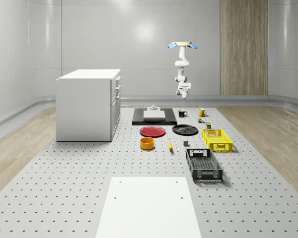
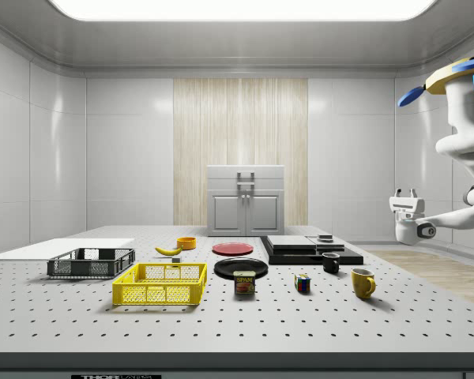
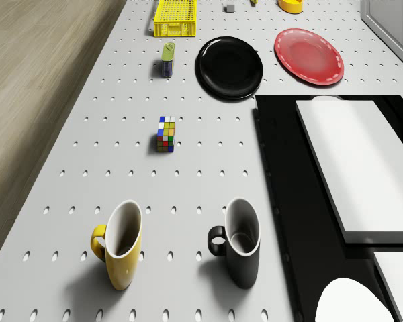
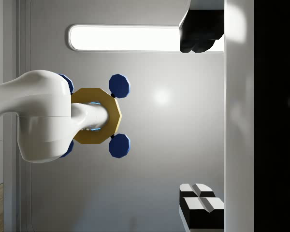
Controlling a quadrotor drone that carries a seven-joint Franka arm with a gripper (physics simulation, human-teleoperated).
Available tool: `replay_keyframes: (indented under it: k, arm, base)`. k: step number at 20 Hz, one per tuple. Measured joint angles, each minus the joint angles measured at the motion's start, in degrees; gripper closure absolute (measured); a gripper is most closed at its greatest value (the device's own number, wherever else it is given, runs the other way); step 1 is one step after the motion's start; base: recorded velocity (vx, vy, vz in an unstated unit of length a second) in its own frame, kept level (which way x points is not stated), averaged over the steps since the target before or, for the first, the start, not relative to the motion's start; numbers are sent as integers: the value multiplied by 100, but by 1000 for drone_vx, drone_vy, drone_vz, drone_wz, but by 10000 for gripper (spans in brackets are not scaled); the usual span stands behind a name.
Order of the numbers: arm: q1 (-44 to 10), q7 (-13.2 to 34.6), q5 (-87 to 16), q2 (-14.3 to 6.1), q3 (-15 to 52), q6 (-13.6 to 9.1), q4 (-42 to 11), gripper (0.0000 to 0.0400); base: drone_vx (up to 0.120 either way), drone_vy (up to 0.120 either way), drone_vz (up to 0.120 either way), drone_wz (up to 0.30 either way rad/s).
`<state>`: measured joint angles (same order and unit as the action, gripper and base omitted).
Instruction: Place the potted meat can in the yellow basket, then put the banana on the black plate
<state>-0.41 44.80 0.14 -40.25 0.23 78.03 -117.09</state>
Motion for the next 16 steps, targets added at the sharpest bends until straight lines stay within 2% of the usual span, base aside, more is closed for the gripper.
replay_keyframes:
  k: [16]
  arm:
    - [-11,-3,-8,-36,13,53,-20,0]
  base:
    - [120,120,0,0]
